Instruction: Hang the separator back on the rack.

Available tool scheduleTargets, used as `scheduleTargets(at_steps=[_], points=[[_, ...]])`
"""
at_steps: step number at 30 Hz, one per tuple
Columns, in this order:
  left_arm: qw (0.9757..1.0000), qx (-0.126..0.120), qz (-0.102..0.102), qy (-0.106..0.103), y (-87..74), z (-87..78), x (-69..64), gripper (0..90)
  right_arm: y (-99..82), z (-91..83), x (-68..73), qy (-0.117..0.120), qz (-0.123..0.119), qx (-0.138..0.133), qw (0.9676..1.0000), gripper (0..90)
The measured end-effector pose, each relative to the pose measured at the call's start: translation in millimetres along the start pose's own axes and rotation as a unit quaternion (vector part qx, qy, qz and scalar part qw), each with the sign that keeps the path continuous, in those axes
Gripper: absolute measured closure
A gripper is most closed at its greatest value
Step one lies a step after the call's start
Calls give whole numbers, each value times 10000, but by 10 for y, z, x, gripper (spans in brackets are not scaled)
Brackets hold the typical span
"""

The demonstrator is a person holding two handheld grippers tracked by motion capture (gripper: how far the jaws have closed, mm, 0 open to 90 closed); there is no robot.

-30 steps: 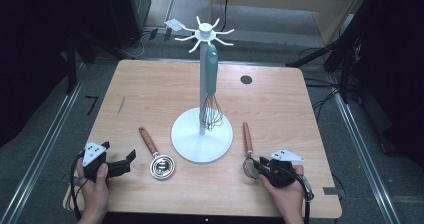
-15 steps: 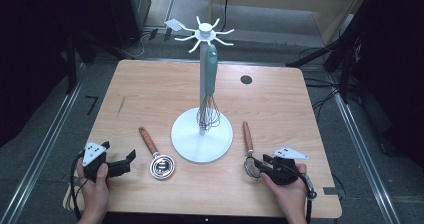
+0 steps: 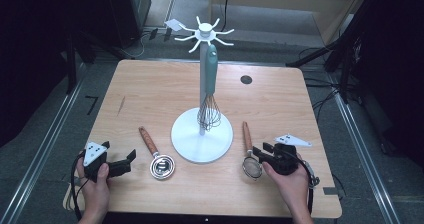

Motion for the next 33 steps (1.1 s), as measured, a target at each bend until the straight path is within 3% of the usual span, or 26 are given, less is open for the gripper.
scheduleTargets(at_steps=[2,4,10,13,17,19,26,28,30,33], points=[[10000,4,0,-2,0,0,0,0,15,22,20,169,240,209,9993,582],[10000,1,-9,3,0,0,1,0,22,53,31,229,282,460,9983,588],[10000,5,-18,-1,-1,-2,5,0,110,115,42,295,615,814,9943,601],[10000,6,-17,-3,-1,-1,4,0,157,163,89,327,645,938,9930,601],[10000,5,-19,-5,-1,-2,5,0,183,279,103,191,770,1204,9896,599],[10000,7,-22,-8,-1,-2,6,0,164,351,104,120,828,1440,9860,597],[10000,8,-18,-18,-1,-1,3,0,160,496,109,57,1132,1828,9766,596],[10000,7,-18,-19,-1,-1,3,0,146,529,104,-67,1148,1939,9743,595],[10000,5,-18,-21,0,-1,2,0,138,537,113,-159,1100,1979,9739,597],[10000,5,-8,-19,0,0,0,0,119,530,105,-355,985,2068,9728,672]])
Point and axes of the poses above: each handheld gripper's, and its own axes: z roughly forward along the jaws, y roughly out of its top, x roughly to its left, the point moved 10 cm from there along z, roughly forward along the jaws, and after that the axes turned 15 degrees about x, right-handed, at the moved point
